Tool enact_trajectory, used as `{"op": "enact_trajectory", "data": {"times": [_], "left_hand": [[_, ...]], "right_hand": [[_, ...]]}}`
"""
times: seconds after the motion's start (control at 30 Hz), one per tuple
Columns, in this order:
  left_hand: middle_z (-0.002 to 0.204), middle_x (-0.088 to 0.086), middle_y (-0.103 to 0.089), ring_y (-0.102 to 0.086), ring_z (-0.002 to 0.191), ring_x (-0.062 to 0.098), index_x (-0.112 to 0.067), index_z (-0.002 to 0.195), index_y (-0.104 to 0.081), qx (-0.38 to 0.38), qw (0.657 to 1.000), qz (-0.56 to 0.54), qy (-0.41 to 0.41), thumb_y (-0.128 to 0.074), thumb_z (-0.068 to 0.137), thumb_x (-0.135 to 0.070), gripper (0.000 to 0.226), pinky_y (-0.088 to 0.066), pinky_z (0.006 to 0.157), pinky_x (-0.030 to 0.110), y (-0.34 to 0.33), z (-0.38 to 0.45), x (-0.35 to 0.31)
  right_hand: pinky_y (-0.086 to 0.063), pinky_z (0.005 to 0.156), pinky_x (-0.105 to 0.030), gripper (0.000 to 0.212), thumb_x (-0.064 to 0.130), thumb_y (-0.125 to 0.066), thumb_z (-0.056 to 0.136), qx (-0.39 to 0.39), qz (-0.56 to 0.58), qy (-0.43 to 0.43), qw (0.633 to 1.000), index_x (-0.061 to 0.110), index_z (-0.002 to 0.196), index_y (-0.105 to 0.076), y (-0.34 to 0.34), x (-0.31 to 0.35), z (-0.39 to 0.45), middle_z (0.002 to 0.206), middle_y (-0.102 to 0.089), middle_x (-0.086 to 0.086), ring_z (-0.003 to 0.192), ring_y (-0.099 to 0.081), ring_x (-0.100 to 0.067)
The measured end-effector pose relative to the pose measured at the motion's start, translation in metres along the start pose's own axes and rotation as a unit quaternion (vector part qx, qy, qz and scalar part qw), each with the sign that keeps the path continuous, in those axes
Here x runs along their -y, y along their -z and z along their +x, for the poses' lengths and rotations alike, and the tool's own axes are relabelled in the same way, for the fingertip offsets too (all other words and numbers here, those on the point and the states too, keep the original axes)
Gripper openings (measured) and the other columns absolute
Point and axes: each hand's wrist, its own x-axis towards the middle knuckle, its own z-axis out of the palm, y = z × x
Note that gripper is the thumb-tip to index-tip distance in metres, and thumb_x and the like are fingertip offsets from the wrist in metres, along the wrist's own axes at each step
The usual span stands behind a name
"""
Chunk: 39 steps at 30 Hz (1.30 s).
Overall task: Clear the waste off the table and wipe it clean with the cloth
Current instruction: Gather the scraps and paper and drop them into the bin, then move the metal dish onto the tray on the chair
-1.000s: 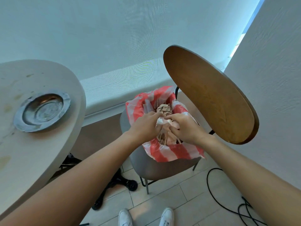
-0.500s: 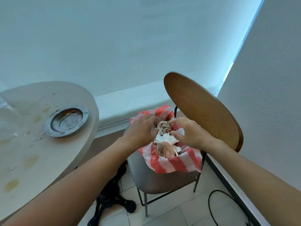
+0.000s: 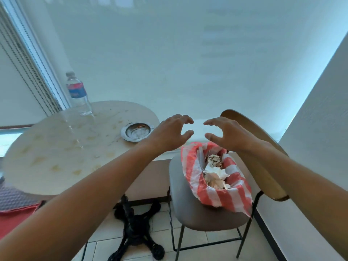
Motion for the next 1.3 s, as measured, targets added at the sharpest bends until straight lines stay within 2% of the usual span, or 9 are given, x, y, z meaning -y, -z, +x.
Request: {"op": "enact_trajectory", "data": {"times": [0.17, 0.33, 0.53, 0.7, 0.77, 0.87, 1.0, 1.1, 1.3], "left_hand": [[0.130, -0.003, -0.059, -0.054, 0.120, 0.018, -0.027, 0.130, -0.056, -0.025, 0.999, 0.014, 0.020, -0.058, 0.095, -0.040, 0.037, -0.041, 0.100, 0.034, 0.035, -0.028, 0.030], [0.125, -0.004, -0.061, -0.061, 0.106, 0.015, -0.029, 0.125, -0.058, -0.029, 0.999, 0.008, 0.025, -0.060, 0.093, -0.042, 0.035, -0.047, 0.098, 0.041, 0.058, -0.059, 0.066], [0.122, -0.006, -0.063, -0.058, 0.113, 0.015, -0.029, 0.123, -0.061, -0.028, 1.000, -0.003, 0.010, -0.062, 0.092, -0.039, 0.032, -0.045, 0.098, 0.033, 0.077, -0.090, 0.110], [0.124, -0.002, -0.061, -0.057, 0.115, 0.020, -0.028, 0.124, -0.059, -0.018, 1.000, -0.007, 0.003, -0.063, 0.092, -0.038, 0.034, -0.046, 0.099, 0.038, 0.086, -0.109, 0.142], [0.125, -0.001, -0.061, -0.056, 0.117, 0.020, -0.026, 0.125, -0.058, -0.019, 1.000, -0.006, 0.001, -0.063, 0.092, -0.038, 0.035, -0.045, 0.099, 0.036, 0.090, -0.110, 0.151], [0.125, 0.000, -0.062, -0.056, 0.117, 0.018, -0.024, 0.127, -0.059, -0.023, 1.000, -0.009, -0.001, -0.063, 0.092, -0.038, 0.038, -0.041, 0.096, 0.029, 0.097, -0.106, 0.167], [0.127, 0.001, -0.062, -0.059, 0.114, 0.020, -0.024, 0.129, -0.057, -0.008, 0.999, -0.020, 0.024, -0.064, 0.092, -0.042, 0.042, -0.048, 0.098, 0.039, 0.101, -0.092, 0.179], [0.123, 0.003, -0.065, -0.063, 0.107, 0.019, -0.019, 0.130, -0.058, 0.000, 0.997, -0.043, 0.065, -0.065, 0.092, -0.037, 0.043, -0.048, 0.096, 0.033, 0.099, -0.078, 0.186], [0.118, 0.005, -0.069, -0.062, 0.111, 0.022, -0.015, 0.130, -0.059, 0.013, 0.992, -0.042, 0.120, -0.060, 0.095, -0.032, 0.039, -0.043, 0.093, 0.027, 0.087, -0.059, 0.199]], "right_hand": [[-0.050, 0.099, -0.044, 0.045, 0.052, -0.062, 0.091, -0.011, -0.005, 0.041, 0.999, 0.036, 0.133, -0.054, -0.006, 0.051, 0.017, 0.131, -0.061, 0.004, 0.117, -0.059, -0.013], [-0.049, 0.099, -0.042, 0.045, 0.051, -0.063, 0.091, -0.008, 0.002, 0.052, 0.999, 0.035, 0.133, -0.055, -0.026, 0.102, 0.025, 0.129, -0.061, 0.004, 0.116, -0.058, -0.013], [-0.049, 0.100, -0.042, 0.048, 0.050, -0.066, 0.089, -0.002, 0.000, 0.038, 0.999, 0.034, 0.133, -0.055, -0.056, 0.152, 0.029, 0.128, -0.062, 0.002, 0.115, -0.058, -0.015], [-0.049, 0.098, -0.040, 0.047, 0.049, -0.068, 0.088, -0.006, 0.005, 0.014, 1.000, 0.034, 0.131, -0.057, -0.078, 0.184, 0.033, 0.129, -0.061, 0.004, 0.113, -0.058, -0.014], [-0.047, 0.098, -0.035, 0.045, 0.042, -0.071, 0.089, -0.014, 0.016, 0.010, 1.000, 0.030, 0.130, -0.059, -0.081, 0.189, 0.035, 0.128, -0.062, 0.002, 0.109, -0.057, -0.011], [-0.050, 0.093, -0.035, 0.041, 0.045, -0.070, 0.089, -0.033, 0.034, -0.017, 0.999, 0.031, 0.127, -0.060, -0.085, 0.196, 0.044, 0.124, -0.064, 0.001, 0.103, -0.059, -0.012], [-0.051, 0.087, -0.029, 0.042, 0.043, -0.069, 0.090, -0.043, 0.070, -0.071, 0.994, 0.027, 0.128, -0.061, -0.086, 0.198, 0.059, 0.125, -0.064, 0.000, 0.096, -0.066, -0.014], [-0.043, 0.085, -0.024, 0.042, 0.038, -0.067, 0.093, -0.037, 0.080, -0.106, 0.990, 0.024, 0.132, -0.060, -0.087, 0.195, 0.070, 0.127, -0.064, 0.001, 0.090, -0.066, -0.012], [-0.037, 0.092, -0.022, 0.040, 0.029, -0.065, 0.094, -0.012, 0.070, -0.134, 0.988, 0.019, 0.133, -0.061, -0.098, 0.178, 0.091, 0.129, -0.064, -0.005, 0.108, -0.062, -0.018]]}}
